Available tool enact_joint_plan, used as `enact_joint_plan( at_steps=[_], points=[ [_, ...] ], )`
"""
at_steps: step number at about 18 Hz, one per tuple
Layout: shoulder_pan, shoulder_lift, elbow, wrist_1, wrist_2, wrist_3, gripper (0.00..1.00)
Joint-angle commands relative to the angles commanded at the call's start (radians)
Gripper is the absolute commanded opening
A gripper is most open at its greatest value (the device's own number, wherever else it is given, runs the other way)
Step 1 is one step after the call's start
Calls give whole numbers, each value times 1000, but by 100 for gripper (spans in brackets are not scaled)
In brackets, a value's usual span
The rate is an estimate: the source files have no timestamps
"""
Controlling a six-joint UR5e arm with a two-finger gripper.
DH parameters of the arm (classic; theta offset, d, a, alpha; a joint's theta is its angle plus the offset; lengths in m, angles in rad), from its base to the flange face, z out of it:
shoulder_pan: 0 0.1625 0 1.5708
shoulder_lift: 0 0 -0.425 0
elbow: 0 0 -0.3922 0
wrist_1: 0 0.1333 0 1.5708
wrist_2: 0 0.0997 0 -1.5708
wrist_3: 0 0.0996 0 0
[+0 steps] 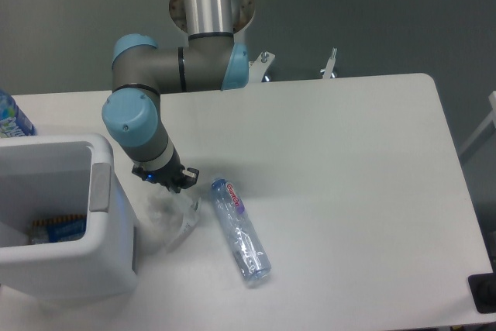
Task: Place the trash in the trash can
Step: 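Close the gripper on the tissue and lift it, then carry the tissue over the white bin and release it inside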
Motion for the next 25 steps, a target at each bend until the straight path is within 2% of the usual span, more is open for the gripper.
enact_joint_plan(
  at_steps=[2,10,14,17,20,22,25],
  points=[
    [8,24,3,0,-6,3,0],
    [101,211,6,-3,-64,5,0],
    [169,278,69,6,-136,-18,0],
    [233,296,164,8,-221,-104,0],
    [307,296,259,9,-368,-170,0],
    [331,296,290,9,-478,-189,0],
    [325,301,290,9,-596,-189,0]
  ],
)
